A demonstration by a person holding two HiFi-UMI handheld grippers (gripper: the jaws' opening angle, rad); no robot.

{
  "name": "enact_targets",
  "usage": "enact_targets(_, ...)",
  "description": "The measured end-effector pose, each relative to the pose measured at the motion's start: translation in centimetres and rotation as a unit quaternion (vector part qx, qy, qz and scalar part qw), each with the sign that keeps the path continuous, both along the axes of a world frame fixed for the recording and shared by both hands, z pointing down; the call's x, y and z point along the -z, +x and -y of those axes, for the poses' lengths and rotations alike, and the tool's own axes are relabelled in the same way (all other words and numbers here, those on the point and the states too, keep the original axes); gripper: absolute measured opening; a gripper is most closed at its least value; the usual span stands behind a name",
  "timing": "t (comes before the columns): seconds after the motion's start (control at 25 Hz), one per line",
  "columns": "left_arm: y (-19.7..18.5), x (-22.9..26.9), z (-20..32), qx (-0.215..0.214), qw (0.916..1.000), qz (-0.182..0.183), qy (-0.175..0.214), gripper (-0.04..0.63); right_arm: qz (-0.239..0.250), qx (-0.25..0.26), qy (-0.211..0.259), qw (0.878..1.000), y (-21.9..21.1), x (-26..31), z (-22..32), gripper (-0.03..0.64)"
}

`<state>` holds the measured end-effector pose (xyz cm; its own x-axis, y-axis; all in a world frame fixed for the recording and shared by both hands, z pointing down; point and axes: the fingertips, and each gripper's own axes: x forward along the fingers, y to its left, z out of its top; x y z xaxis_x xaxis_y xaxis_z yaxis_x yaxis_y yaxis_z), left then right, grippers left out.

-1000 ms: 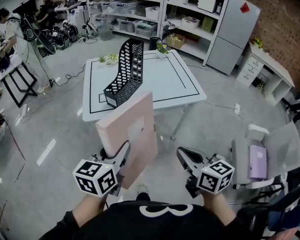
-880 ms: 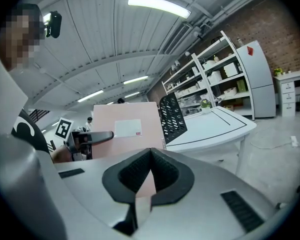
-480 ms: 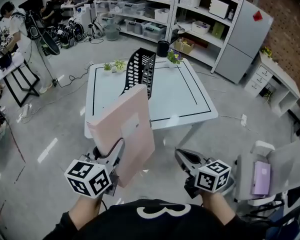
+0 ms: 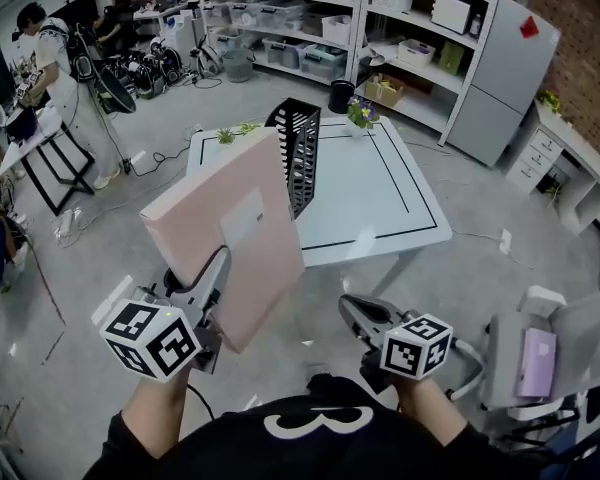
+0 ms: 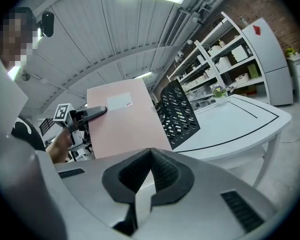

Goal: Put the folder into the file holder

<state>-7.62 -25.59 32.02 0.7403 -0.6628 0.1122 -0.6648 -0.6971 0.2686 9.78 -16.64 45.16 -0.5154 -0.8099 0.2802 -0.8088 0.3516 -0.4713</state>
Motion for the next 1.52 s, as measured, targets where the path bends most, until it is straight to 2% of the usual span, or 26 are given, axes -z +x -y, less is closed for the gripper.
enact_targets(0.2,0.0,2.3,2.1,0.016,0.9996,0.001,0.025,0.127,0.012,0.022,0.007,1.000,0.3,0.7,2.4,0.003)
enact_targets(0.84,1.0,8.0,8.4,0.050,0.9928,0.006,0.109,0.127,-0.003,0.089,0.051,0.995,1.3,5.2,11.7,0.004)
enact_targets(1.16,2.8,8.8,12.4,0.056,0.9894,0.009,0.134,0.127,0.003,0.104,0.045,0.994,2.9,5.1,15.4,0.004)
enact_targets(1.52,4.3,7.4,15.2,0.039,0.9863,-0.013,0.160,0.127,0.003,0.119,0.036,0.992,2.7,3.1,18.2,0.003)
